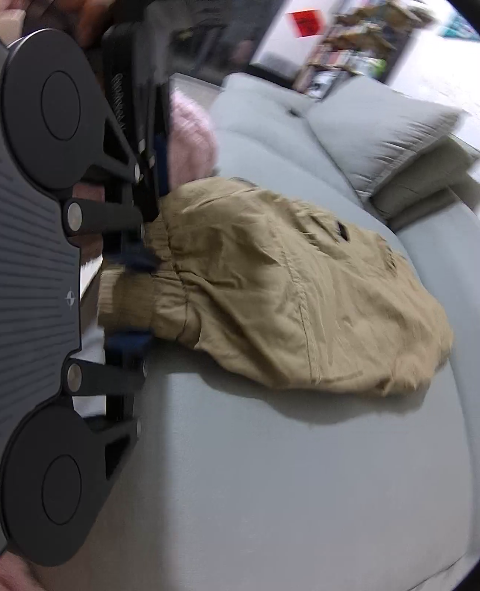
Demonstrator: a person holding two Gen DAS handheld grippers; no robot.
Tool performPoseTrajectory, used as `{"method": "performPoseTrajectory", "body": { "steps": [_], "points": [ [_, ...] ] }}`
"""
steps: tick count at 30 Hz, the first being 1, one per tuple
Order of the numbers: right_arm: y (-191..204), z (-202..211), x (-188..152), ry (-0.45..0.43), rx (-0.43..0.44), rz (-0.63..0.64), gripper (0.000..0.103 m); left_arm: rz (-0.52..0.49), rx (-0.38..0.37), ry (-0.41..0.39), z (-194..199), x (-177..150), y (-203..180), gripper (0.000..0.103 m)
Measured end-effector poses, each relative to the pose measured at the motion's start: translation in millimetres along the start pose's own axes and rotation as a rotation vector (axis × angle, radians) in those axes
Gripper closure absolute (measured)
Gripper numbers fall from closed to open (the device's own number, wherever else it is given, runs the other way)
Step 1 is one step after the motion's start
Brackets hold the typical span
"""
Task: Fold clothes
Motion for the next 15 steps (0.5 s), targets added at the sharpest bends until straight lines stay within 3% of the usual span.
{"method": "performPoseTrajectory", "body": {
  "steps": [10,15],
  "points": [
    [11.2,55.9,-2.7,-0.016,0.008,-0.117,0.084,0.037,-0.046,-0.176,59.6,-7.4,0.5,0.058],
    [9.1,79.2,-17.7,0.017,0.015,-0.190,0.084,-0.021,-0.066,-0.247,66.3,7.2,-9.0,0.060]
  ]
}}
Point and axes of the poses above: each gripper's, at about its wrist camera, not at the fingertips, and z roughly against the way its jaws point, y to its left, x to its top, the point moved 1 cm from there along -z, roughly the way its jaws point, and after that the axes turned 4 degrees about z, right-handed, at the moved point
